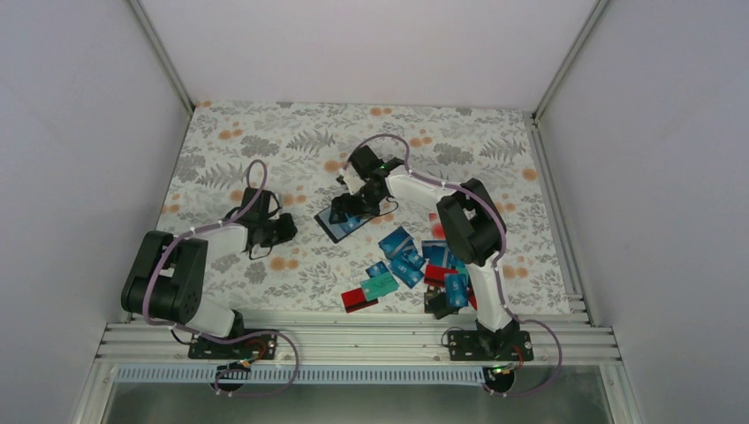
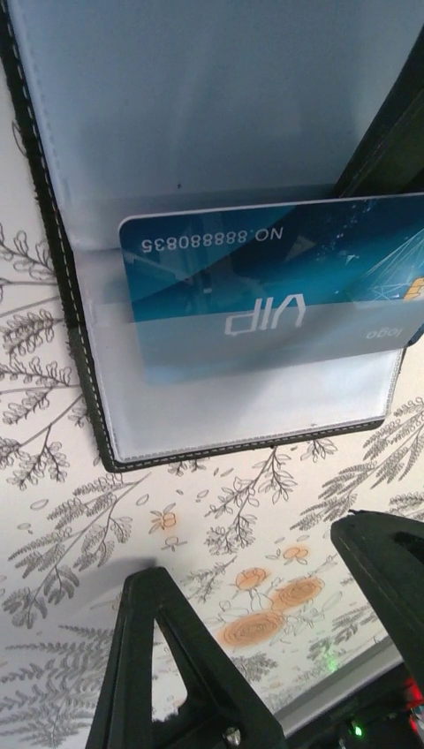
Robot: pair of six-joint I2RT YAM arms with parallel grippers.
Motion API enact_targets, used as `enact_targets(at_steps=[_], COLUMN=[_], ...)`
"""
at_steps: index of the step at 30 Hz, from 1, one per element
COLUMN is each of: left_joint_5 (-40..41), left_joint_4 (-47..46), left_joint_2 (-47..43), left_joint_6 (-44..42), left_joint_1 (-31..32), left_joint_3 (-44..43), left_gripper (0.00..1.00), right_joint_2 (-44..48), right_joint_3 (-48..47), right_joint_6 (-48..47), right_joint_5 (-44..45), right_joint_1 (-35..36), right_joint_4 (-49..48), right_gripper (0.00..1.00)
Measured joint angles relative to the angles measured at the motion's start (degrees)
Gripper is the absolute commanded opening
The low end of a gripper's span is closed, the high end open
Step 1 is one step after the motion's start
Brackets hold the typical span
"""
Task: Put the credit cards into the card holder
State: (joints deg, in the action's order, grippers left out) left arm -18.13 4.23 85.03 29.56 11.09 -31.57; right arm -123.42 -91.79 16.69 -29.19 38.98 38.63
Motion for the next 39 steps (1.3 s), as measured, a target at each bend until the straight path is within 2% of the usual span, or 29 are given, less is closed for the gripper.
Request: enact_targets(at_steps=[6,12,31,39], left_joint_5=[1.0,2.1,0.4,-2.4], left_joint_4=[-0.1,-0.1,-3.4,-7.1], left_joint_2=[0.0,0.0,4.4,7.3], left_joint_6=[0.2,1.7,4.5,5.6], left_joint_1=[1.1,5.0,9.1,9.9], left_joint_3=[0.0,-0.2,-2.8,-3.9], left_gripper=[0.02,0.02,0.02,0.02], right_joint_2=[0.1,0.7,0.6,1.0], right_joint_3=[0.0,0.0,2.4,5.0], right_joint_6=[0.0,-0.4,5.7,8.9], right_joint_5=[3.7,6.1,-0.9,0.5], right_joint_1=[0.0,0.0,0.0,0.8], right_joint_4=[-0.1,-0.3,-8.0,-11.0], right_gripper=[0.83,0.85,0.84,0.88])
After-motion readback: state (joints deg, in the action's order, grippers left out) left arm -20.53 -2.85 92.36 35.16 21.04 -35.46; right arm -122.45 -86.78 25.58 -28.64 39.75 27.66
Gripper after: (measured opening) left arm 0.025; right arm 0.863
